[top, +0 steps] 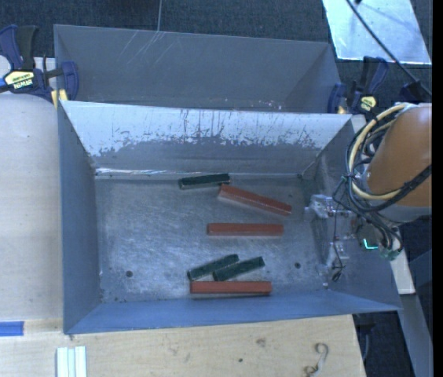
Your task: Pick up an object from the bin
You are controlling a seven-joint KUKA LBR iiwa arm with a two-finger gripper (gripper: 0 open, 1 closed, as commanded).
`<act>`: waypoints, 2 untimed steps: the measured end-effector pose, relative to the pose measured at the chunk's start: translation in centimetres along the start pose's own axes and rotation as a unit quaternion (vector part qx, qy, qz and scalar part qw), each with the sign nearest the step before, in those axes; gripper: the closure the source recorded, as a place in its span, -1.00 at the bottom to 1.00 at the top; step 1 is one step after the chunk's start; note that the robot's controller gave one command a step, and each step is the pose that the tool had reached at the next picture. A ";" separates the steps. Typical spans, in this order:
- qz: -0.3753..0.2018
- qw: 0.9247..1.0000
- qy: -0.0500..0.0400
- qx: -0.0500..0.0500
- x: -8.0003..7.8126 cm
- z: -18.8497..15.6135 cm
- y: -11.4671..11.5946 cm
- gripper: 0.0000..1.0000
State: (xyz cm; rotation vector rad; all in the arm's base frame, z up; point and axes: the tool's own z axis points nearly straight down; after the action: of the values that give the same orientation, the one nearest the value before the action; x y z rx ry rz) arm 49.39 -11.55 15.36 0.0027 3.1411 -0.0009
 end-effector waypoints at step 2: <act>-0.030 1.000 -0.003 0.000 -11.8 5.1 5.9 -1.00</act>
Offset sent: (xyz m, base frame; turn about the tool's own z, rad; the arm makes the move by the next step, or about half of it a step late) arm 0.1266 0.0524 -0.0836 -0.0791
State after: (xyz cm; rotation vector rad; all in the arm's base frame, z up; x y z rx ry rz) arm 61.20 -5.63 10.25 -0.0923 3.1342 -0.0004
